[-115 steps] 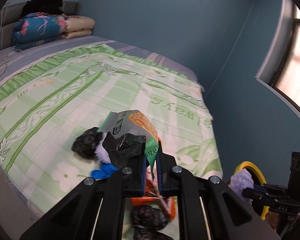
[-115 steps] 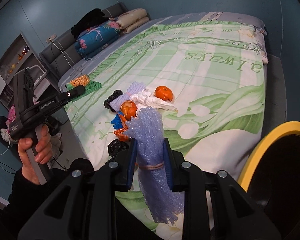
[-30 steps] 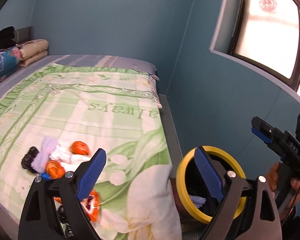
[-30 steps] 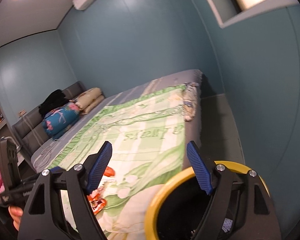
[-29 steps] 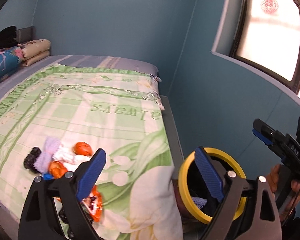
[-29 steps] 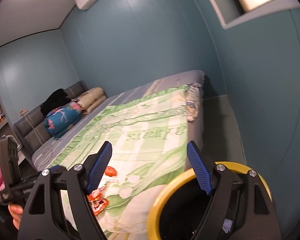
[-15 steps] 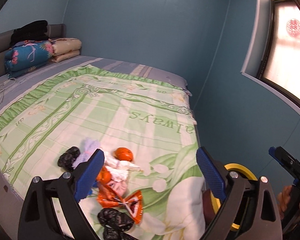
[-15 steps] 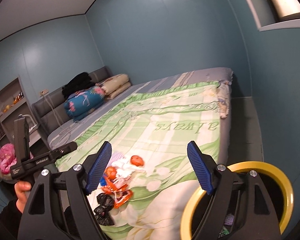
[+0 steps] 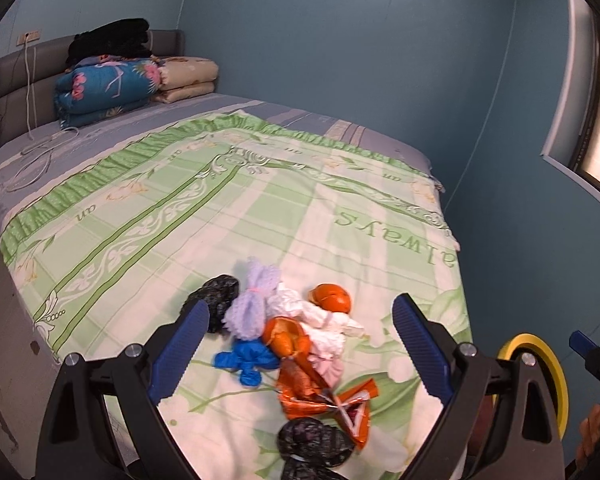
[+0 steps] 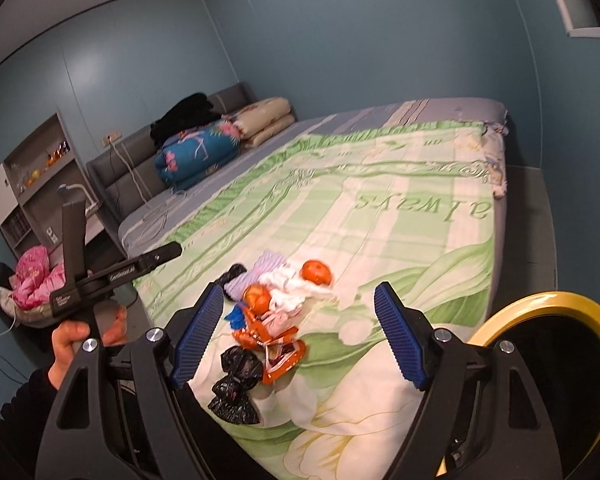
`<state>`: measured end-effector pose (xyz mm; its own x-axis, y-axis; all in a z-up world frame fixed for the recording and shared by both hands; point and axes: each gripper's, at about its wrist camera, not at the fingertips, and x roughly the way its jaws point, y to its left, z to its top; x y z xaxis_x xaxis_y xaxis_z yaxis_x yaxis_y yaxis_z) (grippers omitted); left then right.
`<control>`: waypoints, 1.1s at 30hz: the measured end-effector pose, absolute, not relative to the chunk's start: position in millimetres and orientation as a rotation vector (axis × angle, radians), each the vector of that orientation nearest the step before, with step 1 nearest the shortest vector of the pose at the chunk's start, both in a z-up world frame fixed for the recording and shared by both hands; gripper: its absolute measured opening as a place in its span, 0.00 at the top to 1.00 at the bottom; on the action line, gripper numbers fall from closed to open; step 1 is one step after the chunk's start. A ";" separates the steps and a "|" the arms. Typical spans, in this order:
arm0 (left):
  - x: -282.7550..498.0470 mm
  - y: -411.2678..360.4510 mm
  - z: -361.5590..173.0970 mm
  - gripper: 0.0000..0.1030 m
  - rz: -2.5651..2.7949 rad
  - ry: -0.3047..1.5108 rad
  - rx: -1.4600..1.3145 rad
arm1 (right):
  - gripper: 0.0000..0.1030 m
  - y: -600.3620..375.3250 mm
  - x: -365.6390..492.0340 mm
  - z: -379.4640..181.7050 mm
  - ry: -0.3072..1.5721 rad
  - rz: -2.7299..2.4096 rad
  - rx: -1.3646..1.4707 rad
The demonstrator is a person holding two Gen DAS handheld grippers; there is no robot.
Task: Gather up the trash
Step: 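Move both grippers back over the trash pile on the bed, then grasp the black plastic bag with the left gripper while the right grasps the orange wrapper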
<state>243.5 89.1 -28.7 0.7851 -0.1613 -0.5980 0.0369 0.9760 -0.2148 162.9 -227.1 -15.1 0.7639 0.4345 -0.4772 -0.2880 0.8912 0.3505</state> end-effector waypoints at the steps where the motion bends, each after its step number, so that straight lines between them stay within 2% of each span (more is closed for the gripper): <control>1: 246.6 92.8 -32.2 0.13 -0.100 0.666 -0.201 | 0.28 -223.3 166.6 -18.7 0.592 0.404 0.260; 21: 313.5 173.2 -116.2 0.13 0.065 0.820 -0.259 | 0.28 -139.7 247.6 -110.6 0.852 0.465 0.199; 33: 364.6 186.1 -153.6 0.13 0.092 0.898 -0.289 | 0.28 -117.9 282.2 -160.6 0.976 0.452 0.185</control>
<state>364.6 186.1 -153.6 0.6221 -0.0414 -0.7819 -0.1991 0.9574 -0.2091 282.2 -117.9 -160.6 0.4771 0.4491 -0.7554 -0.2857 0.8921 0.3500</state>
